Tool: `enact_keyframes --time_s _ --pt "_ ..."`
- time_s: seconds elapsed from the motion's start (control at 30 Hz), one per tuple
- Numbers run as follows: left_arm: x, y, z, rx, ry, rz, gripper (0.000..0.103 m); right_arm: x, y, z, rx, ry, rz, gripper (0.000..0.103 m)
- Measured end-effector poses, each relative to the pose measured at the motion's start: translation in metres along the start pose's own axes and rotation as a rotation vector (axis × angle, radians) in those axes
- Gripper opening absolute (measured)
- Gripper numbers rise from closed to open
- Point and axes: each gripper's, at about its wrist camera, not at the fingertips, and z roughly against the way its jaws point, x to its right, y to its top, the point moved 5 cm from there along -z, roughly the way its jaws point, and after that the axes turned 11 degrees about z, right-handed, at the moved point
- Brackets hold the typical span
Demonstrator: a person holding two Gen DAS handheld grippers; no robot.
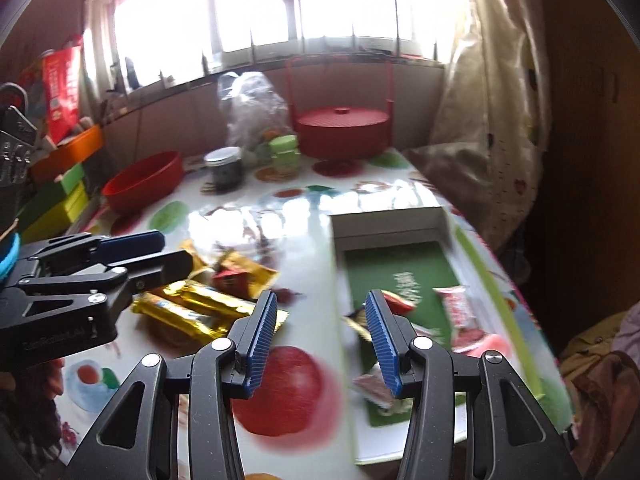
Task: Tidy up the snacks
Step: 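Move both open tools back toward the gold-wrapped bars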
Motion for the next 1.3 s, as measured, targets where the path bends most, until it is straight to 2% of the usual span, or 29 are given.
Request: enact_keyframes --time_s 0.17,0.3,0.57,0.77,0.93,1.3 --pt "-0.039 -0.001 0.012 0.019 0.026 0.053 0.046 -0.029 0.005 -0.017 -0.014 0.1 0.029 0.047" --pt "-0.069 -0.007 0.014 0.013 0.065 0.091 0.046 -0.058 0.007 -0.032 -0.034 0.189 0.101 0.049" --pt "-0.113 -0.029 0.01 -0.025 0.111 0.175 0.046 -0.101 0.006 -0.066 -0.104 0.284 0.223 0.051" --pt "-0.135 -0.042 0.018 -0.026 0.142 0.251 0.046 -0.125 0.004 -0.089 -0.155 0.344 0.304 0.051" --pt "-0.146 -0.047 0.02 -0.034 0.174 0.268 0.046 -0.137 0.002 -0.099 -0.172 0.391 0.341 0.051" --pt "-0.145 -0.053 0.016 -0.06 0.182 0.287 0.046 -0.149 -0.012 -0.098 -0.248 0.462 0.308 0.051"
